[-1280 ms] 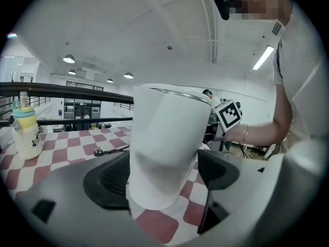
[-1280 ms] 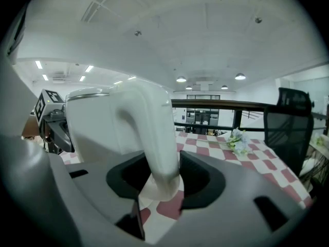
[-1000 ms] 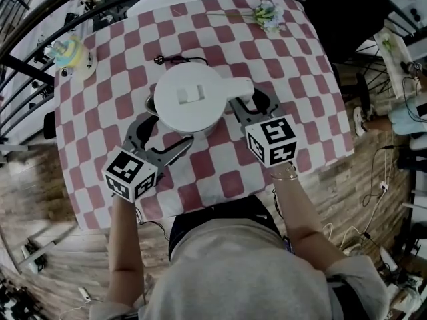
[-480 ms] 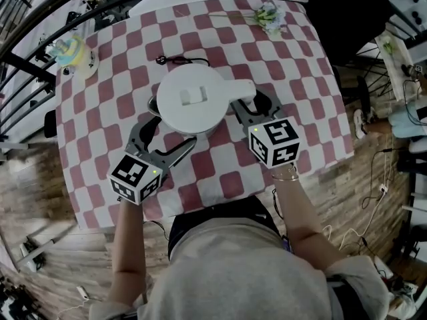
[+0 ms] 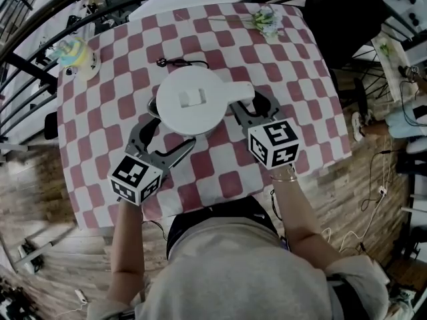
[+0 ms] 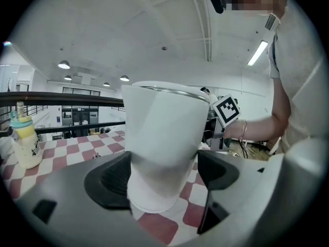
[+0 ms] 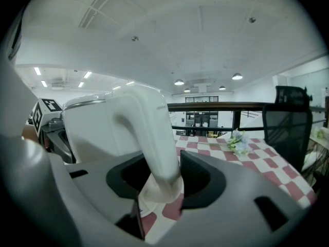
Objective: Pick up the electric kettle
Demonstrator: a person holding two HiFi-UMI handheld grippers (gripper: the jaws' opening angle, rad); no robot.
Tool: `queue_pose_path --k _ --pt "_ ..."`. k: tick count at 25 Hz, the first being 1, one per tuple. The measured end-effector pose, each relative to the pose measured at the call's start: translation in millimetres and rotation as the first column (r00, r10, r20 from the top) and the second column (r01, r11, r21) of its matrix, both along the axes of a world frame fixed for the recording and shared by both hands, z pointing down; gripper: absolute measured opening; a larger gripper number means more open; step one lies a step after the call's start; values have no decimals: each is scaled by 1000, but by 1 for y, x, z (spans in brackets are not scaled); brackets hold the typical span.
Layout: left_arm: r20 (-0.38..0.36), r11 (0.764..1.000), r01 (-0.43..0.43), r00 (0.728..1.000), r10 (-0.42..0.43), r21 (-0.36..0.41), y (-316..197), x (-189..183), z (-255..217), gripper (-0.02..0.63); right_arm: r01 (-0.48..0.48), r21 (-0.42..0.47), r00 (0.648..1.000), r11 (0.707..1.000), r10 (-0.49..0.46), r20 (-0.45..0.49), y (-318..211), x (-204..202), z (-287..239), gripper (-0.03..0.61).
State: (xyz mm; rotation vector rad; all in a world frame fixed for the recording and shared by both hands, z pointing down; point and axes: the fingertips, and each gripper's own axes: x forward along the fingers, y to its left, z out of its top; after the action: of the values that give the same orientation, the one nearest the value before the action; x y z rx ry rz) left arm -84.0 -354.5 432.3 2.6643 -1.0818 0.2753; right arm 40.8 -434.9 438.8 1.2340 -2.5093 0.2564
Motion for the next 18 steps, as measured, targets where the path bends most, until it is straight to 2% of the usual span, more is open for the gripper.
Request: queue_pose_path --k 6,18 --pt "-117 999 26 993 -22 34 3 -8 -31 409 -9 -4 998 1000 10 66 5 -2 -20 172" --pt "-118 989 35 993 -17 144 26 -16 -85 408 -1 129 996 992 -11 93 26 -10 -85 173"
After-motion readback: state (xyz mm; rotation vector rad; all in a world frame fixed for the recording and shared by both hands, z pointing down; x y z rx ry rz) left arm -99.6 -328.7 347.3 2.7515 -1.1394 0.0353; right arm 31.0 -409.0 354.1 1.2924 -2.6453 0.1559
